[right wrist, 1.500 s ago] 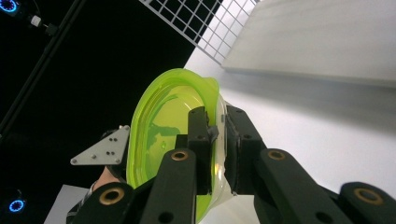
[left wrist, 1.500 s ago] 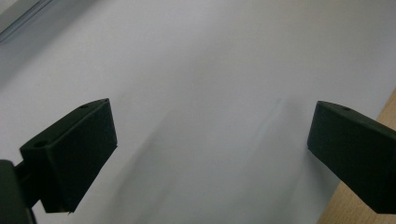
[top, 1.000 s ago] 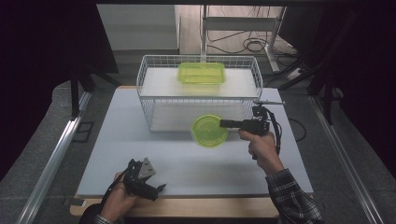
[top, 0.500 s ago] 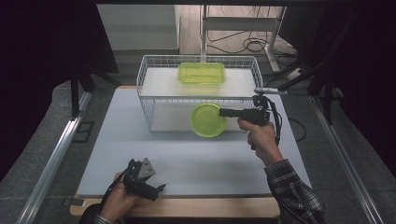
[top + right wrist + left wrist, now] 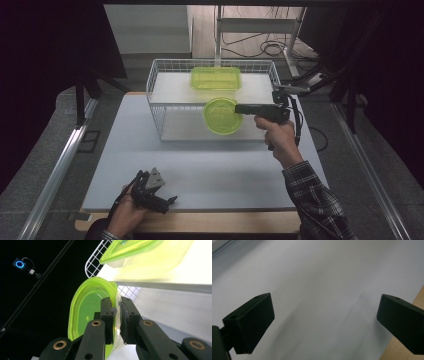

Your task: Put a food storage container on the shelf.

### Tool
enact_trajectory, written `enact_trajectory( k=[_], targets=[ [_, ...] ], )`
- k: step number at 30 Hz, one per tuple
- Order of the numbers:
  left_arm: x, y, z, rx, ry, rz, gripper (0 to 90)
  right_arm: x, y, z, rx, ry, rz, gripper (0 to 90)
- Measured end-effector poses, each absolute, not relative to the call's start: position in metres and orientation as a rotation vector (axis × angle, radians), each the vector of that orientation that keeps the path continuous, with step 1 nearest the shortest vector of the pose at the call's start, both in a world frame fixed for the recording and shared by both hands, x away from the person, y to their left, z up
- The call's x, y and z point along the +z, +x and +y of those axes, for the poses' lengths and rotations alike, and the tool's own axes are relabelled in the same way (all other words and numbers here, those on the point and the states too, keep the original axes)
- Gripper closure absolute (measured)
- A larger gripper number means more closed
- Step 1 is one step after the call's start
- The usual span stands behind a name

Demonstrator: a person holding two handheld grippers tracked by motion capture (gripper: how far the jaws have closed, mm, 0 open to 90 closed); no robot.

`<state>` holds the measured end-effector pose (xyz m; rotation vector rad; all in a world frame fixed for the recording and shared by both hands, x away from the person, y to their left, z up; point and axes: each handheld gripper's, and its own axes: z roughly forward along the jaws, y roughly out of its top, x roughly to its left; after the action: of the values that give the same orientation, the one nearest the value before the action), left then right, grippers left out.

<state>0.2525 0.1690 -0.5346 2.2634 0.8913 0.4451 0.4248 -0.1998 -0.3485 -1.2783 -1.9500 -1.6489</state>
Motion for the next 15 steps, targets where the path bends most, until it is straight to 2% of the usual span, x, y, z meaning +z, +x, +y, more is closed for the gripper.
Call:
enact_trajectory(
  k=[15],
  targets=[
    [-0.534, 0.253, 0.171, 0.431, 2.243, 0.905, 1.1, -0.320, 0.431, -0.195, -1.689, -1.279, -1.970, 81.1]
  ],
)
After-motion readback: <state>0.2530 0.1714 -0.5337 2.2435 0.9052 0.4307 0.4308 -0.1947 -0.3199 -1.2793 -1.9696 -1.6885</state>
